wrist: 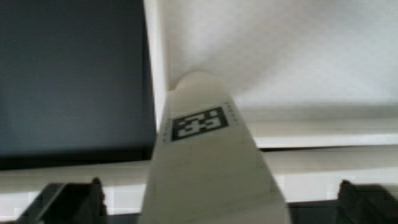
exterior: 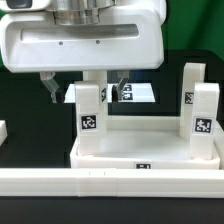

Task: Assemble desk

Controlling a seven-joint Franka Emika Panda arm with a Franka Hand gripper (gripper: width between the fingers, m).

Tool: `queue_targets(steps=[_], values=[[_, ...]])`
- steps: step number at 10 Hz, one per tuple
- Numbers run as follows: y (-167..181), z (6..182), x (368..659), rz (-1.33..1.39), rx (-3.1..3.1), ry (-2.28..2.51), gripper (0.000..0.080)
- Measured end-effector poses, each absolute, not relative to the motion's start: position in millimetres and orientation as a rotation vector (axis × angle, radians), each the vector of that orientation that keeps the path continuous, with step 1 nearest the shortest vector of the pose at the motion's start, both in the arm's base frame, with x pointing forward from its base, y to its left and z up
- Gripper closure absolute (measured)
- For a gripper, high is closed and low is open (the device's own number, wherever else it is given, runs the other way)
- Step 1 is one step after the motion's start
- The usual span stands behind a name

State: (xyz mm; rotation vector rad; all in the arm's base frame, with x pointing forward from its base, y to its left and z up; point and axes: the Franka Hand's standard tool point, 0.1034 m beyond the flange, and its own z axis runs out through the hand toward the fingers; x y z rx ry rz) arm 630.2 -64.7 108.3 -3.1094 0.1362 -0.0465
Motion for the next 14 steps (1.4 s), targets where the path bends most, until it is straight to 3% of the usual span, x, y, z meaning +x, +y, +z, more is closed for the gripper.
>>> queue_targets(steps=[2,3,4,5,6,9,14], values=[[-66.2,107.5,629.6,-0.045,-3.125,-0.015,0.0151],[-67.7,106.9,629.1,-0.041,-3.129,-0.122,0.0234],[-67.7,106.7,629.1,-0.040,-3.130,-0.111,0.0372],[-67.9,106.6,629.0,-0.040,-3.130,-0.110,0.0372],[-68.0,106.5,628.9,-0.040,-3.130,-0.110,0.0512],[-67.7,106.4,629.0,-0.040,-3.129,-0.008,0.0512],[-68.8,106.1,630.8,-0.055,-2.936,0.961,0.0511]])
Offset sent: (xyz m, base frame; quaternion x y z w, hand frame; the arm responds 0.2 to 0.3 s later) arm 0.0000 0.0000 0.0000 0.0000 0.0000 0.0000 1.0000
